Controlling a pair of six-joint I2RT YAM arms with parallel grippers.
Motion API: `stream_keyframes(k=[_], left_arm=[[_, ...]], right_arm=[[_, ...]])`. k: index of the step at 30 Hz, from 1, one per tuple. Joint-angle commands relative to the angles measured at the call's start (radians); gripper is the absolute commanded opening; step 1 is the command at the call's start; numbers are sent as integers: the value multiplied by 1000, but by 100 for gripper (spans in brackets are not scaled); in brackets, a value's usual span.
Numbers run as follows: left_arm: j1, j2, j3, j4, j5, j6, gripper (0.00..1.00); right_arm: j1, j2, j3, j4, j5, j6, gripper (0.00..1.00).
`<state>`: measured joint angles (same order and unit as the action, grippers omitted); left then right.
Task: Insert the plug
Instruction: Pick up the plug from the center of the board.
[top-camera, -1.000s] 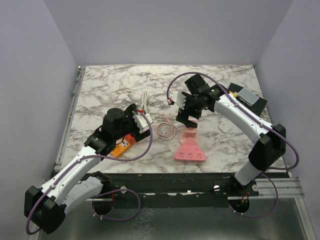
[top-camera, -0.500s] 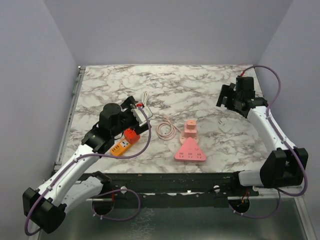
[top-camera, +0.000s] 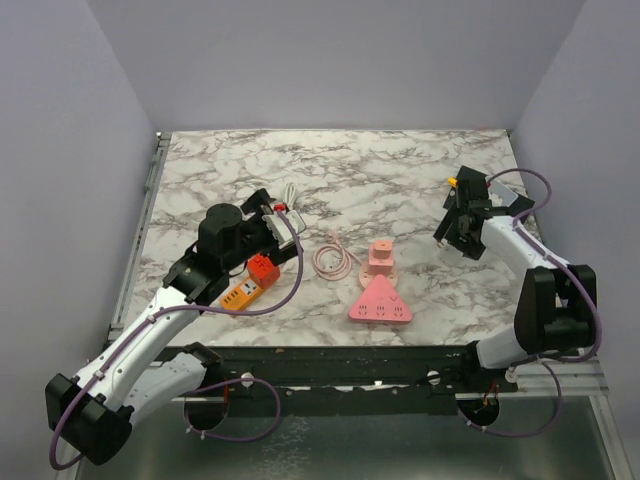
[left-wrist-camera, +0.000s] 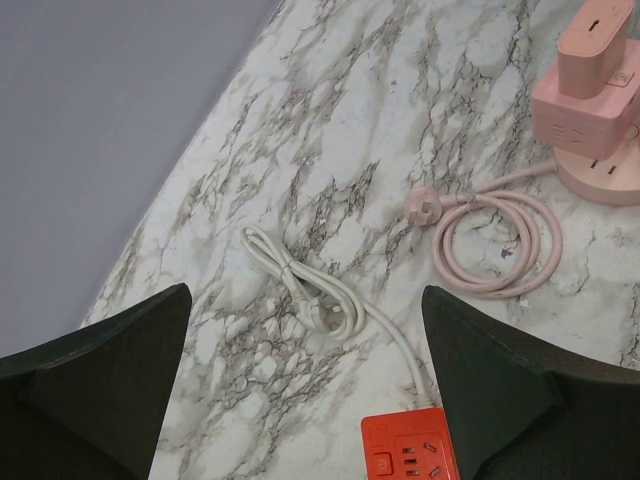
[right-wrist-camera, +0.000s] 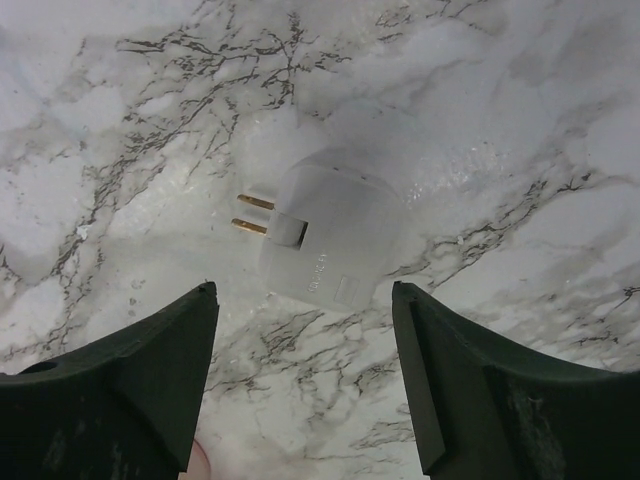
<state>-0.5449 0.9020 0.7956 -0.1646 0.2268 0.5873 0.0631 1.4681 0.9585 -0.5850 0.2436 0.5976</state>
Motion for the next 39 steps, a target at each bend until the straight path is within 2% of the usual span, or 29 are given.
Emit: stream_keyframes(k=[1, 9, 17, 21, 24, 27, 31, 35, 39], left_arm=[[5, -3, 37, 4, -25, 14, 99], [5, 0, 35, 4, -22, 13, 99], [5, -13, 27, 4, -33, 20, 99], [5, -11, 33, 2, -36, 20, 99], [4, -8, 34, 3, -34, 20, 99], [5, 2, 41, 2, -22, 15, 99], [5, 27, 59, 2, 15, 7, 99], [4, 52, 78, 5, 81, 5, 99], [3, 94, 99, 16, 191, 49, 99]], right_arm=[[-6, 48, -31, 40, 39, 49, 73], [-10, 83, -64, 69, 63, 79, 72], [-20, 136, -75, 114, 32, 97, 64], [-19, 147, -88, 135, 10, 100, 55], [-19, 139, -95, 140, 0, 94, 43], [-20, 102, -97, 147, -15, 59, 32], [-18, 0, -99, 164, -73, -22, 28], [-17, -139, -91, 195, -215, -132, 22], [12, -217, -17, 167, -371, -202, 20]])
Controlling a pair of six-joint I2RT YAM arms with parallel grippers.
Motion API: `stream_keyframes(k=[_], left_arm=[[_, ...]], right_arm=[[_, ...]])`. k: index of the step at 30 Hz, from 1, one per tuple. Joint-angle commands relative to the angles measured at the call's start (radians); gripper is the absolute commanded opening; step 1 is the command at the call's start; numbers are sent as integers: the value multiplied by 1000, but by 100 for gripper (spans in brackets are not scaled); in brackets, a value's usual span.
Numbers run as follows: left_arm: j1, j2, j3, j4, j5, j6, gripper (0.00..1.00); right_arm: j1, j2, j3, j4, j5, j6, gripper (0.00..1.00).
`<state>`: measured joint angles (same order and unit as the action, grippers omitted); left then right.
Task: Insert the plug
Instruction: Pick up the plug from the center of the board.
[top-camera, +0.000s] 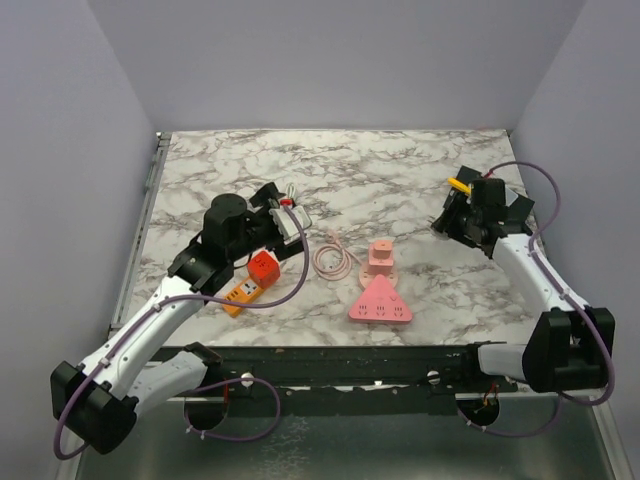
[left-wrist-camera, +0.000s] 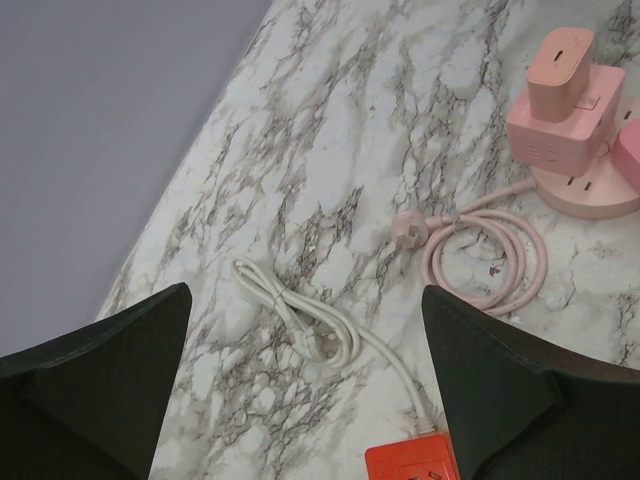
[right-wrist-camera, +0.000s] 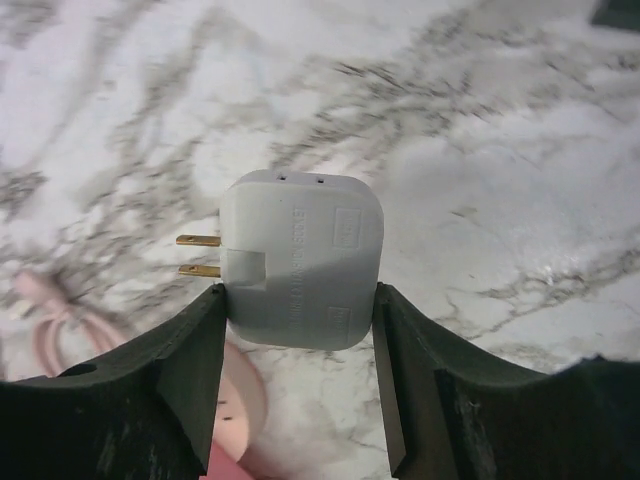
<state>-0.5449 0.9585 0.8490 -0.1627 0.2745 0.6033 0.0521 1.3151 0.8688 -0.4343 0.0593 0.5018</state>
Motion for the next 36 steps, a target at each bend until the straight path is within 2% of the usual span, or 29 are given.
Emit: stream_keyframes(k=[1, 5, 10, 13, 15, 18, 22, 25, 28, 31, 36], left_arm=[[3, 56, 59, 17, 172, 40, 99], [3, 132, 133, 26, 286, 51, 99], [-8, 196, 191, 32, 387, 80, 99], [-15, 195, 187, 32, 382, 109, 99], [-15, 187, 172, 31, 346, 120, 99], [-15, 179, 149, 31, 277, 95, 99], [-14, 173, 109, 33, 209, 56, 99], [-1, 200, 109, 38, 144, 5, 99], [50, 220, 121, 37, 142, -58, 99], [92, 215, 107, 36, 140, -76, 99], [114, 194, 83, 30, 126, -103, 99]], right_arm=[[41, -74, 101, 5, -216, -115, 20], [163, -91, 206, -21, -288, -134, 20], [379, -68, 321, -9, -289, -129, 20], [421, -47, 359, -13, -246, -108, 20], [422, -17, 383, -55, -152, -100, 20], [421, 43, 405, -87, -14, -120, 33], [421, 192, 455, -80, 12, -147, 61], [422, 327, 545, -89, 59, -150, 75], [423, 467, 639, -100, 61, -165, 87], [434, 586, 731, -133, 62, -186, 92], [459, 720, 820, -153, 100, -199, 90]])
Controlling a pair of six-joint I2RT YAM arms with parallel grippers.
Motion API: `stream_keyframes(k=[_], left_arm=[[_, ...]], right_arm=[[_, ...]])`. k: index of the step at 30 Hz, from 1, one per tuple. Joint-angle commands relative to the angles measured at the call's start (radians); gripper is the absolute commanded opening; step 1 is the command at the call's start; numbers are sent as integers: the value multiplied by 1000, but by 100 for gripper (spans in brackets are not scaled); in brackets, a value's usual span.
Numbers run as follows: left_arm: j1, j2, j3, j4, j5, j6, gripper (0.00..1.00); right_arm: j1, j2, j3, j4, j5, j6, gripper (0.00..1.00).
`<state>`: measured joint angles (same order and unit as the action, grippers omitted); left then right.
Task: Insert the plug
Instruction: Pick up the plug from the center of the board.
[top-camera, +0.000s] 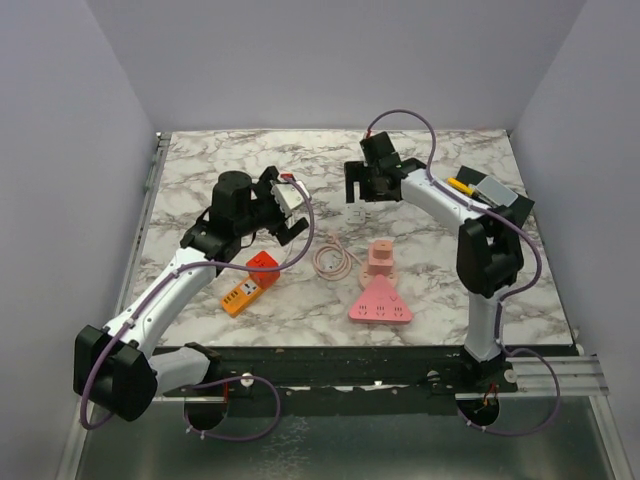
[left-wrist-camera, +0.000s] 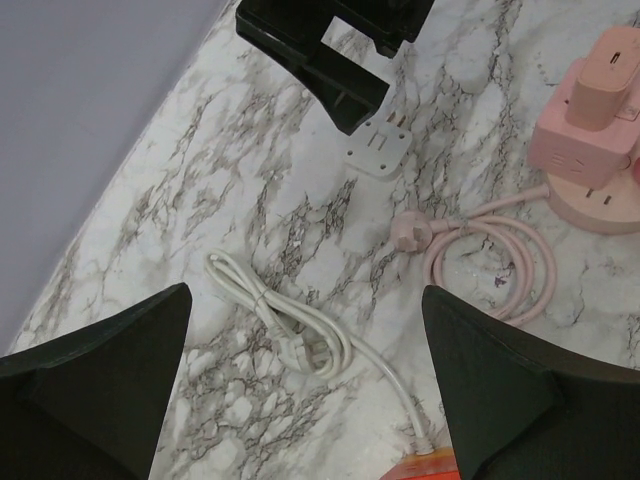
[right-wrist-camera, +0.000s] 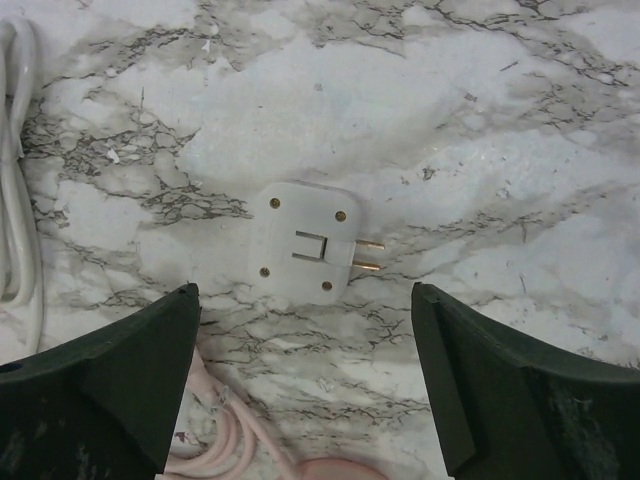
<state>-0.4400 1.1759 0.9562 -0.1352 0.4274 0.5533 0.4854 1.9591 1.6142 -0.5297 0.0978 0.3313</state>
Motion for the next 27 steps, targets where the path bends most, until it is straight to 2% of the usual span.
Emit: stream_keyframes(k=[1, 15, 27], left_arm=[[10, -29, -29, 1, -26, -56, 99], [13, -70, -46, 2, -62, -78, 99], [14, -100, -47, 15, -82, -74, 99]], right_arm=[[29, 99, 87, -60, 74, -33, 90], [52, 319, 286, -145, 70, -91, 89], [70, 377, 303, -185, 58, -80, 81]])
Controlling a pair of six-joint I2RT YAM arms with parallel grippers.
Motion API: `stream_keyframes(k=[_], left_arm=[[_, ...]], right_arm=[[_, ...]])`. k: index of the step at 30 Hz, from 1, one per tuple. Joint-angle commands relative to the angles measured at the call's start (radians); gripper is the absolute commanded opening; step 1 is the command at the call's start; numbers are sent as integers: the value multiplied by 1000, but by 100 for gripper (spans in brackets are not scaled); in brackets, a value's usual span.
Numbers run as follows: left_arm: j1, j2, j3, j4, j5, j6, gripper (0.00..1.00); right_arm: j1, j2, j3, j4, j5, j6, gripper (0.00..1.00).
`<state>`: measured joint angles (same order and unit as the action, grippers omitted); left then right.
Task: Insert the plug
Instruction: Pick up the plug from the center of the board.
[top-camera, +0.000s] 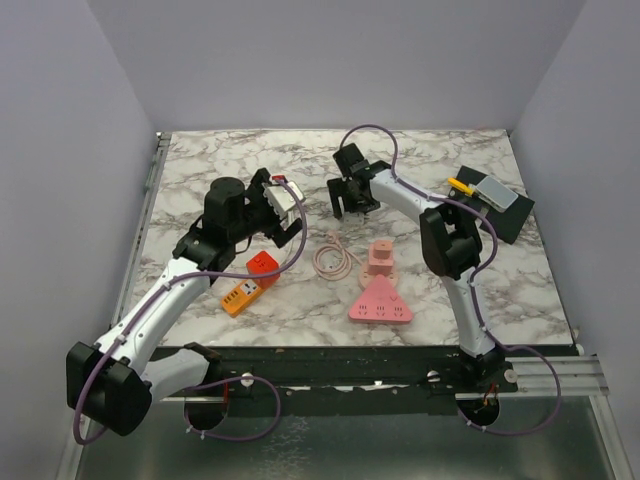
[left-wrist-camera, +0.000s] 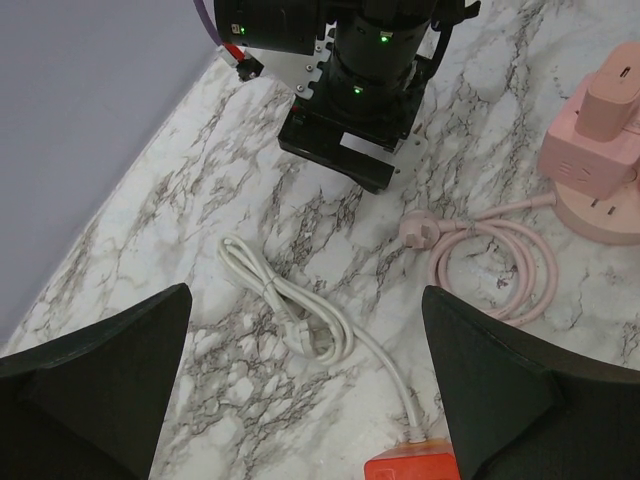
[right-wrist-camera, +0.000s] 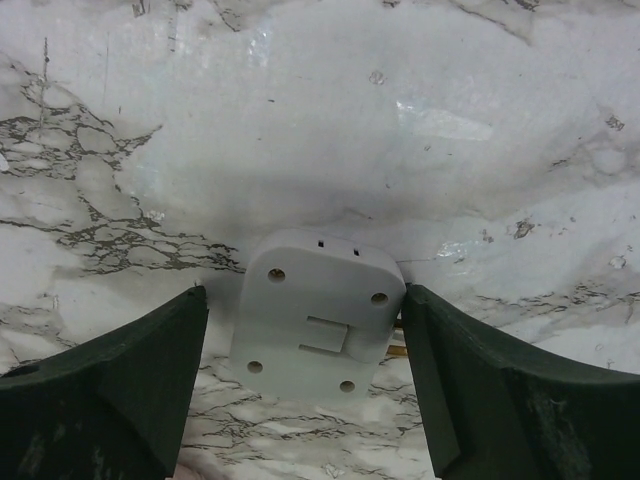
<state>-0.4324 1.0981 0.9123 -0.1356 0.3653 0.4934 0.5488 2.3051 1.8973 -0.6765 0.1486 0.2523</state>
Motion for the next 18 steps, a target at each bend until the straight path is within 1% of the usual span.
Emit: stream_keyframes(k=[1, 3, 4, 6, 7, 10, 15, 18], left_arm=[[6, -24, -4, 15, -20, -12, 99], [7, -31, -6, 17, -21, -6, 99], [6, -35, -9, 17, -19, -1, 99], [7, -44, -17, 17, -19, 3, 99], [7, -50, -22, 17, -19, 4, 99], [7, -71, -49, 23, -12, 21, 99], [7, -97, -89, 47, -2, 63, 99], [7, -102, -91, 57, 8, 93, 99]], right_arm=[[7, 31, 19, -39, 9, 1, 80], [8, 34, 19, -40, 14, 5, 78], [7, 35, 20, -40, 15, 7, 74], [8, 36, 24, -39, 20, 11, 65], [8, 35, 28, -38, 19, 15, 57], [7, 23, 51, -38, -4, 27, 40], [7, -64, 84, -33, -75, 43, 32], [7, -149, 77, -26, -154, 37, 32]])
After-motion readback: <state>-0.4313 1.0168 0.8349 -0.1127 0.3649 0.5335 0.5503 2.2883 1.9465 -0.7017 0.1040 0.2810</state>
